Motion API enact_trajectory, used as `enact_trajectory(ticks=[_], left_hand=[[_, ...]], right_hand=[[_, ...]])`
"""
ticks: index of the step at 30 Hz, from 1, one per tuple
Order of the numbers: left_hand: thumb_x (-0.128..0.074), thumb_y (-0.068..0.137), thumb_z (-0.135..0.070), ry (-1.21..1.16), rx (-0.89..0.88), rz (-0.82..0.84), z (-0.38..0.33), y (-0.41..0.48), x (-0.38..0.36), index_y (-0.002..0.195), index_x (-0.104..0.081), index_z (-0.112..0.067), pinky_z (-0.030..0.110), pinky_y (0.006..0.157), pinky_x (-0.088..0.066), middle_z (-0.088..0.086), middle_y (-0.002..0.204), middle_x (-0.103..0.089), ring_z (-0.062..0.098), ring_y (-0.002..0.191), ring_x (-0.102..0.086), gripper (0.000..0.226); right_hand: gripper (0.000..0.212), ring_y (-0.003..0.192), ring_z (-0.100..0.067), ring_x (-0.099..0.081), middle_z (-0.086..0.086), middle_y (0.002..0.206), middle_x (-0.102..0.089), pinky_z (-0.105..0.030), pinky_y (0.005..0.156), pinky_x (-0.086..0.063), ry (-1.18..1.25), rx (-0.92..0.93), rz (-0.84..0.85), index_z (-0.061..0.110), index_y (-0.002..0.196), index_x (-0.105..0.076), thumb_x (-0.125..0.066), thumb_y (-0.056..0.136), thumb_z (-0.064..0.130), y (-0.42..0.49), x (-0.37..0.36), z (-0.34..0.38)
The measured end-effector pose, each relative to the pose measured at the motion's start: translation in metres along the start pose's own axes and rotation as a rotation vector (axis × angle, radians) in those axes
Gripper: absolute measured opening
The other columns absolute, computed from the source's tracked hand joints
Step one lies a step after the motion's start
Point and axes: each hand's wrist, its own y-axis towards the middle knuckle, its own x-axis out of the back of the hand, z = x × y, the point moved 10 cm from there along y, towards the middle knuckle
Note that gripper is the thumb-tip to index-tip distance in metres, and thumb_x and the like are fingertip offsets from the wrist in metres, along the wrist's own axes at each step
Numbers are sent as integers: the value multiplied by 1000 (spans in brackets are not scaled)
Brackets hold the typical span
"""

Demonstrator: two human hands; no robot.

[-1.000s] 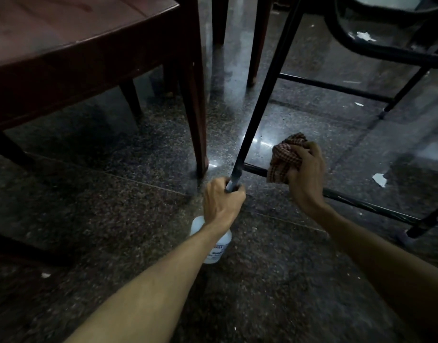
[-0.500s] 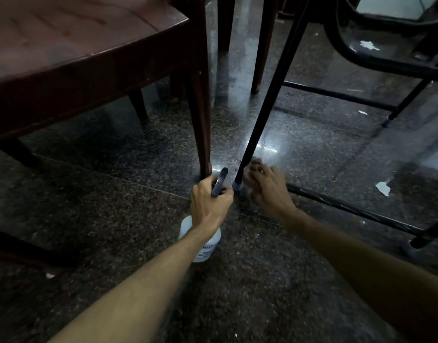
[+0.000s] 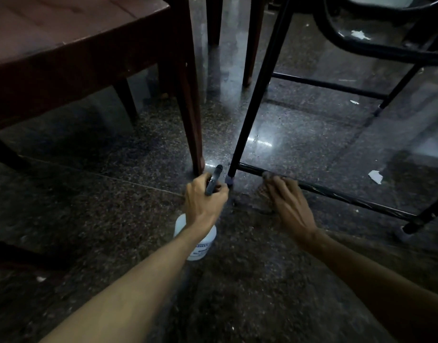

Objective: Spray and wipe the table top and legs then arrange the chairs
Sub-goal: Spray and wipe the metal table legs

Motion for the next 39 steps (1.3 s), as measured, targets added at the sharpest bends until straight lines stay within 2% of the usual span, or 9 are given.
enact_trajectory(ticks=[5,9,14,17,21,24,29,36,39], left_hand=[[-76,85,-22,24,-20,25,-15,-15,-30,68,-58,-12,30,52,-34,5,61,-60,22,57,-58,27],[-78,82,-17,1,-39,49,-28,-21,-48,71,-65,-9,39,56,-51,8,65,-66,26,63,-65,19],[-77,85,-15,1,-110,102,-39,-26,-66,68,-61,-6,39,58,-49,9,61,-61,27,60,-60,25],[-77,86,-16,5,-90,132,-40,-32,-78,72,-65,-7,34,59,-46,7,64,-62,27,63,-62,21],[-78,86,-15,-6,-133,150,-59,-41,-83,75,-66,-5,30,59,-45,6,63,-62,27,63,-63,19],[-78,86,-16,-10,-203,227,-75,-53,-107,70,-62,-10,28,56,-46,4,61,-60,23,61,-62,23],[-77,87,-16,-19,-276,361,-104,-96,-158,70,-62,-7,26,53,-40,12,64,-64,24,60,-62,24],[-73,85,-26,27,-283,507,-138,-145,-232,53,-45,-17,37,51,-47,0,50,-48,29,51,-55,44],[-75,84,-21,26,-322,540,-154,-156,-248,58,-52,-19,37,54,-50,-1,54,-52,26,55,-59,35]], right_hand=[[62,134,-35,-33,-19,153,-36,-46,113,-39,52,-31,33,-1,144,-47,-71,89,16,34,1,3],[74,114,-33,-47,-18,146,-42,-43,97,-49,-26,-61,162,-4,139,-50,-79,74,13,36,-17,-12],[67,117,-36,-45,-16,150,-37,-47,99,-49,19,-194,99,-4,145,-43,-69,84,4,-6,2,-58],[70,120,-32,-43,-12,147,-42,-45,99,-48,155,-97,106,4,147,-43,-71,82,7,9,6,-36],[50,117,-21,-48,-5,137,-55,-27,100,-41,455,-376,-176,11,135,-59,-66,86,7,-31,59,-69],[49,116,-25,-52,-7,131,-59,-18,99,-37,451,-591,-313,6,125,-67,-62,77,-7,-98,91,-113],[47,116,-29,-57,-11,128,-60,-39,100,-48,390,-777,-455,2,119,-68,-59,76,-14,-169,128,-168],[48,115,-31,-58,-15,124,-60,-36,101,-47,278,-899,-545,-1,117,-68,-57,72,-15,-227,168,-217],[44,114,-31,-58,-13,124,-59,-41,100,-48,274,-916,-528,0,116,-69,-58,75,-11,-236,169,-232]])
